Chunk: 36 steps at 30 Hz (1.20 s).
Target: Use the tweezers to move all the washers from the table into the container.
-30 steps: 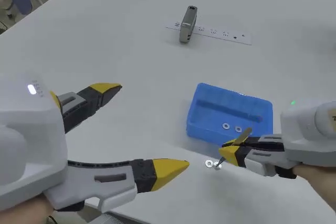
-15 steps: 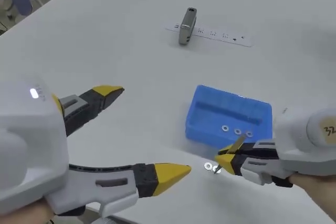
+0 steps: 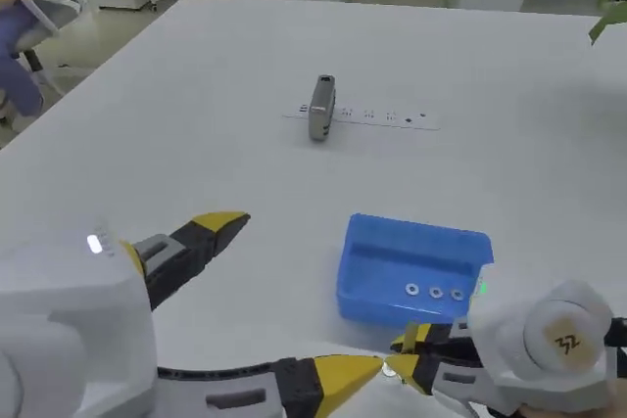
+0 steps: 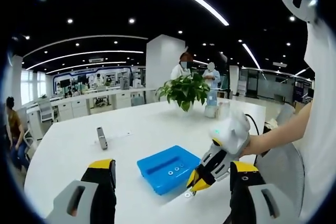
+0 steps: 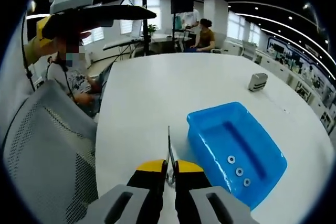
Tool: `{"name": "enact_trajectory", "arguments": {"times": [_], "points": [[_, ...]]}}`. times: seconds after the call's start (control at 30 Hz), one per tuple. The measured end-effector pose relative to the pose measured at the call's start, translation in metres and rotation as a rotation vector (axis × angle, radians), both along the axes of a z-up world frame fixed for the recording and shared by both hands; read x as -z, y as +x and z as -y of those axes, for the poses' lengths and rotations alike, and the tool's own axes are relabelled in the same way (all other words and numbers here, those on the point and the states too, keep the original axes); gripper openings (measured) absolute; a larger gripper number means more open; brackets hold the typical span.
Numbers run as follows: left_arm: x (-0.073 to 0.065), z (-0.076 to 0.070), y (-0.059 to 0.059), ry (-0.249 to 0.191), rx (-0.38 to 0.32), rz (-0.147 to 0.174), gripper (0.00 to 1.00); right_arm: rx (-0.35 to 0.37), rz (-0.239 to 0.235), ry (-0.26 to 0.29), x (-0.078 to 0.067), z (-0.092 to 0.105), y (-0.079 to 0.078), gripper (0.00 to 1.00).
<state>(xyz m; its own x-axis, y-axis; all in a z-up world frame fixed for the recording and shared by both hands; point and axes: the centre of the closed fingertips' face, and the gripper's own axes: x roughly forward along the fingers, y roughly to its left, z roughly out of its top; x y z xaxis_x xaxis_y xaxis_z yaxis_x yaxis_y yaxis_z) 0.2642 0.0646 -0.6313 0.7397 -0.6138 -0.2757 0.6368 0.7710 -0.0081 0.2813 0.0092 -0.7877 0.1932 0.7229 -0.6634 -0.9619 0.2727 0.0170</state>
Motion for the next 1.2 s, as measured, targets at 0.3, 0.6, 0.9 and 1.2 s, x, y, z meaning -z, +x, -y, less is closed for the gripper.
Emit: {"name": "enact_trajectory", "arguments": {"times": [0.3,0.6,0.9,1.2], "points": [[-0.009,0.011,-0.006,-0.05,-0.012,0.005,0.91,0.057,0.016,0.094,-0.032,0.011,0.002,0.03],[-0.002,0.005,-0.025,-0.039,-0.032,0.0,0.9,0.082,0.065,0.141,-0.069,0.008,0.02,0.03],[-0.004,-0.011,-0.034,-0.05,-0.086,0.01,0.9,0.064,0.107,0.14,-0.084,-0.006,0.05,0.03],[-0.009,-0.019,-0.036,-0.057,-0.115,0.026,0.9,0.077,0.084,0.13,-0.081,-0.015,0.077,0.03]]}}
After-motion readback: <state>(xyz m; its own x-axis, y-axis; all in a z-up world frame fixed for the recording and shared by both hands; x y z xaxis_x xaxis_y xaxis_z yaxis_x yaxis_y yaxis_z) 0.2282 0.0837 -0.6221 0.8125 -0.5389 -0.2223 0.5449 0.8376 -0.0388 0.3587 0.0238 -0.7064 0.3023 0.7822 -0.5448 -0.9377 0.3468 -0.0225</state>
